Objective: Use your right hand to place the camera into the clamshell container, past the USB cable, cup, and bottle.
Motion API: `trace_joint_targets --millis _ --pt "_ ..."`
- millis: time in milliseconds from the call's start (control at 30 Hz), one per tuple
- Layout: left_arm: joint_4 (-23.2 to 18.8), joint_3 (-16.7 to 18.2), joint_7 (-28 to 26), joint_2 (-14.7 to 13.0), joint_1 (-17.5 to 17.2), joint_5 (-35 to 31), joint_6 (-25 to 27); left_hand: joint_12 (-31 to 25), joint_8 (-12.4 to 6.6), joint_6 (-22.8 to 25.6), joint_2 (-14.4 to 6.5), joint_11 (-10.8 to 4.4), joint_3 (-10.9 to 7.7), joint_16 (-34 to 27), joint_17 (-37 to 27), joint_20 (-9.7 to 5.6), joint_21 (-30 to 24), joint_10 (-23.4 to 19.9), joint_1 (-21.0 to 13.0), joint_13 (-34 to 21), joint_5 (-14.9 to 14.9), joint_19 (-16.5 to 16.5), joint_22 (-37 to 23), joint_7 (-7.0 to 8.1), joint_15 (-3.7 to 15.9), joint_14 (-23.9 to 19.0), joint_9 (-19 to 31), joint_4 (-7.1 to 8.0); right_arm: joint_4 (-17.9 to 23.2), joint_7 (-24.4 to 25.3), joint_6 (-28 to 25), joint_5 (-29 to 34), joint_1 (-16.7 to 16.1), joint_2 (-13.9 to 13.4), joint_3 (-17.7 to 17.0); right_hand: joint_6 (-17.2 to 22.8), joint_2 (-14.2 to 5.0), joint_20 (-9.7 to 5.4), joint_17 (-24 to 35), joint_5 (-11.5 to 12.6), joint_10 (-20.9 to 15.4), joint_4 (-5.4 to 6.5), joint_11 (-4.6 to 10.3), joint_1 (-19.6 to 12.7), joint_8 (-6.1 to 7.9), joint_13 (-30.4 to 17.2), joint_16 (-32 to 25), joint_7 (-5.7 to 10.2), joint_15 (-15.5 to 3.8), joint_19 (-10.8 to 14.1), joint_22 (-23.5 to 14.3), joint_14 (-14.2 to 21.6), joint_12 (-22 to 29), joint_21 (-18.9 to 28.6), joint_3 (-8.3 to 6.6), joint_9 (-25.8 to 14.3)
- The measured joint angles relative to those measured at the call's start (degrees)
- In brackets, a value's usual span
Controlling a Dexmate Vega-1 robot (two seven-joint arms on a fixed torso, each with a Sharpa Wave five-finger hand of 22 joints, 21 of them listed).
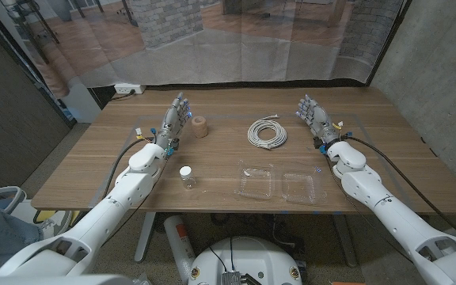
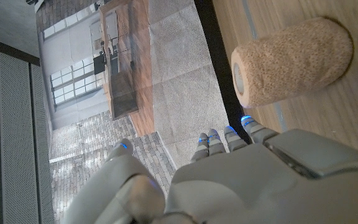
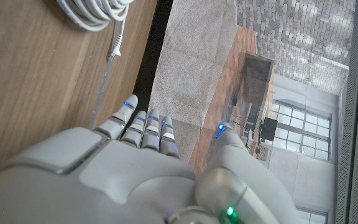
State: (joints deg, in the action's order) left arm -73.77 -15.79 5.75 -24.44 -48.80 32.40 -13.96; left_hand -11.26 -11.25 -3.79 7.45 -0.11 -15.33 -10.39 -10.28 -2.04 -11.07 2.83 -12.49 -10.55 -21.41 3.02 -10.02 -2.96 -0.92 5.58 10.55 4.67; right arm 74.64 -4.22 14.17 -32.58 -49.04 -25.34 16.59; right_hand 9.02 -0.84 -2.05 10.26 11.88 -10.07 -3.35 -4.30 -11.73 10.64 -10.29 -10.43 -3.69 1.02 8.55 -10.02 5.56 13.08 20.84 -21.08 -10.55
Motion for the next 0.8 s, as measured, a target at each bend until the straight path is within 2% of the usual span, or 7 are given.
trace_joint_targets --millis 167,267,300,533,567,600,800 --pt "0.0 6.3 4.2 5.5 -0.6 -6.5 2.6 0.0 0.0 0.0 0.0 0.0 0.0 0.0 0.0 0.0 0.0 0.0 0.0 0.0 -0.2 0.0 0.0 0.0 0.0 0.0 0.0 0.0 0.4 -2.9 -1.9 4.9 -0.9 4.5 -5.4 0.0 0.0 0.0 -0.1 0.0 -0.1 0.0 0.08 0.0 0.0 0.0 0.0 0.0 0.0 0.0 0.0 0.0 0.0 0.0 0.0 0.0" --pt "-0.4 11.1 4.8 9.7 -0.8 -7.5 2.9 0.0 0.0 0.0 0.0 0.0 0.0 0.0 0.0 0.0 0.0 0.0 0.0 0.0 -0.2 0.0 0.0 0.0 0.0 0.0 0.0 0.0 0.5 -4.9 -3.0 8.2 -1.0 5.2 -6.1 0.0 -0.01 0.0 -0.1 0.0 -0.1 0.0 0.08 0.0 0.0 0.0 0.0 0.0 0.0 0.0 0.0 0.0 0.0 0.0 0.0 0.0" --pt "-0.4 11.6 7.3 10.0 -0.8 -11.7 4.1 0.0 0.0 0.0 0.0 0.0 0.0 0.0 0.0 0.0 0.0 0.0 0.0 0.0 -0.2 0.0 0.0 0.0 0.0 0.0 0.0 0.0 0.7 -5.2 -3.1 8.5 -1.5 7.7 -9.1 0.0 -0.03 0.0 -0.1 0.0 -0.1 0.0 0.08 0.0 0.0 0.0 0.0 0.0 0.0 0.0 0.0 0.0 0.0 0.0 0.0 0.0" --pt "-1.1 20.9 7.3 17.6 -0.9 -11.7 4.1 0.0 0.0 0.0 -0.3 0.0 0.0 0.0 0.0 0.0 0.0 0.0 -0.3 0.0 -0.2 0.0 0.0 0.0 0.0 0.0 0.0 0.0 0.7 -9.3 -4.8 14.7 -1.5 7.7 -9.1 0.0 -0.31 0.0 -0.1 0.0 -0.1 -0.23 0.08 -0.3 0.0 0.0 0.0 0.0 0.0 0.0 0.0 0.0 0.0 0.0 -0.23 0.0" --pt "-1.2 22.1 13.8 18.6 -0.8 -22.6 6.8 0.0 0.0 0.0 -0.3 0.0 0.0 0.0 0.0 0.0 0.0 0.0 -0.3 0.0 -0.2 0.0 0.0 0.0 0.0 0.0 0.0 0.0 0.7 -9.8 -4.9 15.4 -1.5 7.7 -9.1 0.0 -0.31 0.0 -0.1 0.0 -0.1 -0.23 0.09 -0.3 0.0 0.0 0.0 0.0 0.0 0.0 0.0 0.0 0.0 0.0 -0.23 0.0" --pt "-1.3 22.5 13.8 18.9 -0.8 -22.6 6.8 0.0 0.0 0.0 -0.3 0.0 0.0 0.0 0.0 0.01 0.0 0.0 -0.3 0.0 -0.2 0.0 0.0 0.0 0.0 0.0 0.0 0.0 1.8 -10.6 -5.1 16.5 -2.3 14.3 -16.7 0.0 -0.31 0.0 -0.1 0.0 -0.1 -0.23 0.09 -0.3 0.0 0.0 0.0 0.0 0.0 0.0 0.0 0.0 0.0 0.0 -0.23 0.0" --pt "-2.0 27.7 17.5 23.4 -0.3 -28.4 8.2 0.0 0.0 0.0 -0.3 0.0 0.0 0.0 0.0 0.01 0.0 0.0 -0.3 0.0 -0.2 0.0 0.0 0.0 0.0 0.0 0.0 0.0 2.8 -12.9 -5.7 19.7 -2.8 17.5 -20.2 0.0 -0.31 0.0 -0.1 0.0 -0.1 -0.23 0.09 -0.3 0.0 0.0 0.0 0.0 0.0 0.0 0.0 0.0 0.0 -0.3 -0.23 0.0"
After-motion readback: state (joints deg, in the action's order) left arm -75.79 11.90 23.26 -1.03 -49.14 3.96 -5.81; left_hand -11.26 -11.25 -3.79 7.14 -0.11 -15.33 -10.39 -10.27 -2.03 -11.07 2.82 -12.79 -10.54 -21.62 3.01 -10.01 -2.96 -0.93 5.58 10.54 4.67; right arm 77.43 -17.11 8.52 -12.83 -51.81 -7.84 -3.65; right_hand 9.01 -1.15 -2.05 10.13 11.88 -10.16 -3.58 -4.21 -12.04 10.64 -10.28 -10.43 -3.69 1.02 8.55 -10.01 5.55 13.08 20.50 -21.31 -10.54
